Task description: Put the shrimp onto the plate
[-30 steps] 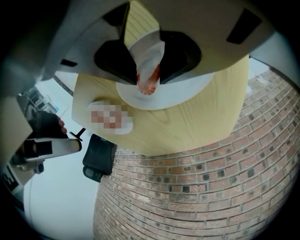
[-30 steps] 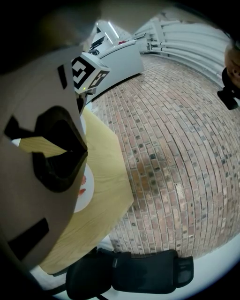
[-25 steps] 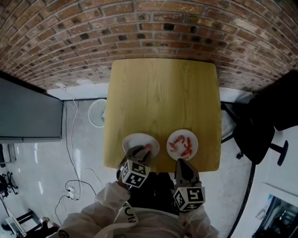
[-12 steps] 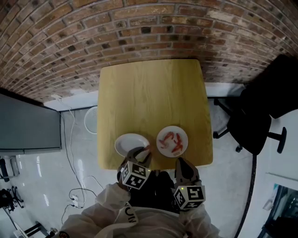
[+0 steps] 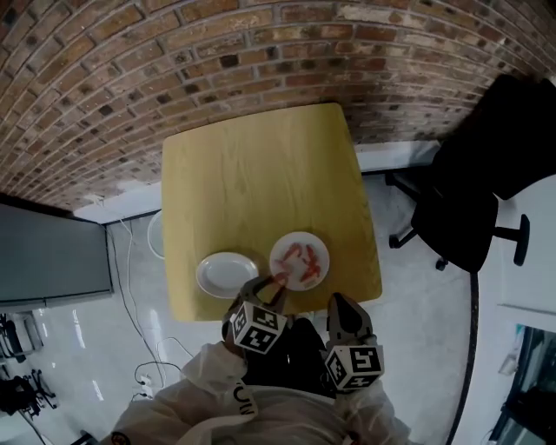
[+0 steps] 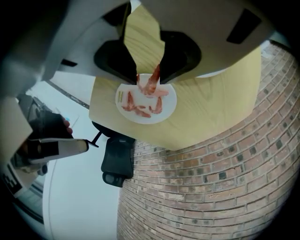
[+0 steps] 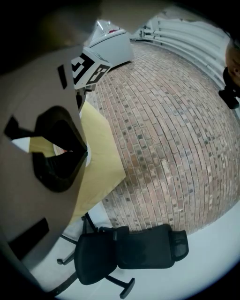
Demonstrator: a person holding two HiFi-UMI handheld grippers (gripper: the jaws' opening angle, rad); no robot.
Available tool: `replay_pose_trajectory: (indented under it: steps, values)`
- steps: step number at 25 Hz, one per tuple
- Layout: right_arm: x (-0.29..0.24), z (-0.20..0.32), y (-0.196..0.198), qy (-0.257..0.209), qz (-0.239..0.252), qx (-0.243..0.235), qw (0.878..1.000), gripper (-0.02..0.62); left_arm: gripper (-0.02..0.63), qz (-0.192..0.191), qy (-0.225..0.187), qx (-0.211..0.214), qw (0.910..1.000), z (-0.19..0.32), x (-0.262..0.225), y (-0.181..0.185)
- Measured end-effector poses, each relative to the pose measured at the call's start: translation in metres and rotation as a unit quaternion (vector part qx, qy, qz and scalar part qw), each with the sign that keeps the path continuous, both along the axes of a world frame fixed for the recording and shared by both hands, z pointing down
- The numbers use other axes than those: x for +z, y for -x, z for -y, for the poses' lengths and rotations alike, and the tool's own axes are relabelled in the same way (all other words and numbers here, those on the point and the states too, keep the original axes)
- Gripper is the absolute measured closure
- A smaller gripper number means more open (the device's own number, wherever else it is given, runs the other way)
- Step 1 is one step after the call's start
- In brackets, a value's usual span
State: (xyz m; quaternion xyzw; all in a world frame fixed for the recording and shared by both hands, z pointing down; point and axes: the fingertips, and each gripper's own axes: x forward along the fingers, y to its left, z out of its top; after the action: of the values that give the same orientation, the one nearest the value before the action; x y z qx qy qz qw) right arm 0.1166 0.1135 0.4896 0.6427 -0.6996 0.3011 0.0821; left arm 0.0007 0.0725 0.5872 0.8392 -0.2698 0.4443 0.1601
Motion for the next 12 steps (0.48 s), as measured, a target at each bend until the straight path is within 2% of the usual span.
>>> replay_pose_trajectory:
  steps: [12]
  values:
    - [0.009, -0.003, -0.036, 0.010, 0.004, 0.012, 1.000, 0.572, 0.448, 0.034, -0.008, 0.012, 0.9993, 0.004, 0.009, -0.032]
